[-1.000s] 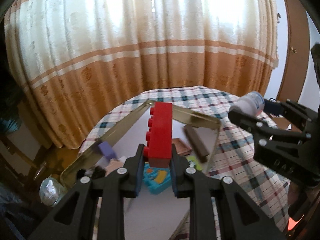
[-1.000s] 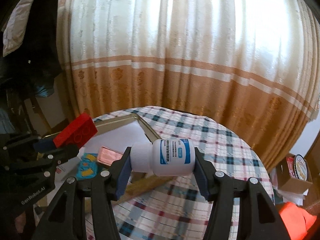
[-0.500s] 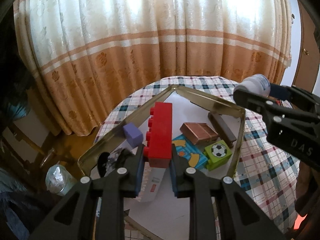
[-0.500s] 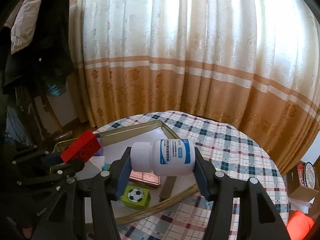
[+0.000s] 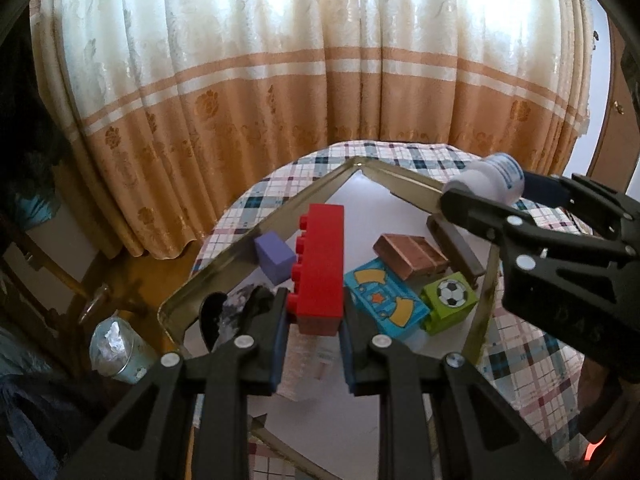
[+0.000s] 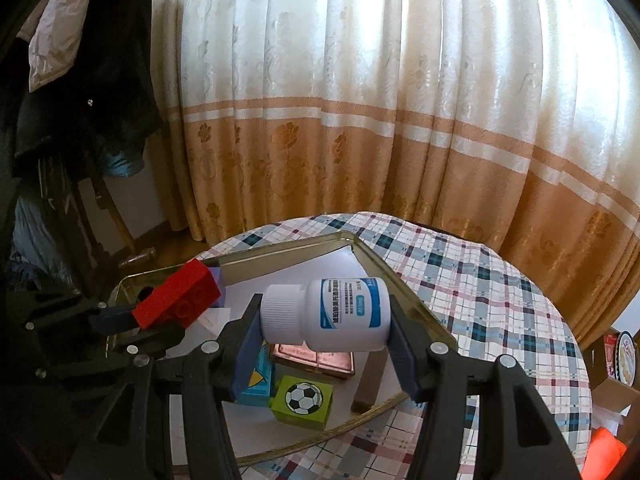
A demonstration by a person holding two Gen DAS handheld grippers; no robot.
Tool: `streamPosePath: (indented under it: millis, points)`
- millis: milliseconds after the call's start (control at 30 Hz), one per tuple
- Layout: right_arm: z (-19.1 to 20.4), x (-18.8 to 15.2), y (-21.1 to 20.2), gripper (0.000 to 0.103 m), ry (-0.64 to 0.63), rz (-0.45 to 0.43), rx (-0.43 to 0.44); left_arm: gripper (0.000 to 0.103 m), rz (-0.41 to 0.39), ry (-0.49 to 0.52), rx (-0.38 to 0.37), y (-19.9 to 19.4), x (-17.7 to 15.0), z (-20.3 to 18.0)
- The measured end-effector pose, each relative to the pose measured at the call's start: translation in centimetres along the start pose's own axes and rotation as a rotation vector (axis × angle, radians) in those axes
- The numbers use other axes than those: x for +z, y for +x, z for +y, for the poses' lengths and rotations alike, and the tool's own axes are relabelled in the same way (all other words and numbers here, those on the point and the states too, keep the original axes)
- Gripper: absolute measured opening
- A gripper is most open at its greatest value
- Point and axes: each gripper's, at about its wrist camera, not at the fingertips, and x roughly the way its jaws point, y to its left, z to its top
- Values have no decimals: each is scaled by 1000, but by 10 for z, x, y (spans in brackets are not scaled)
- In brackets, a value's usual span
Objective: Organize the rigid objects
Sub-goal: 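Lower the red block into the tray with the left tool while the right tool lowers the pill bottle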
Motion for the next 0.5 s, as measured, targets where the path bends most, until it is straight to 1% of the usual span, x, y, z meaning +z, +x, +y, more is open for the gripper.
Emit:
streamPosePath:
  millis: [300,367,433,500]
  points:
    - [2,-4,7,59,-2,20,3,21,3,5,61,7,-1,6]
    - [4,-4,9,59,-4,22,6,21,39,-7,56,19,-2,12]
    - [5,-5,10,59,-8,24,9,21,25,-2,69,19,-2,13]
    - [5,-6,12,59,-10,27,9,21,27,-5,66,19,-1,13]
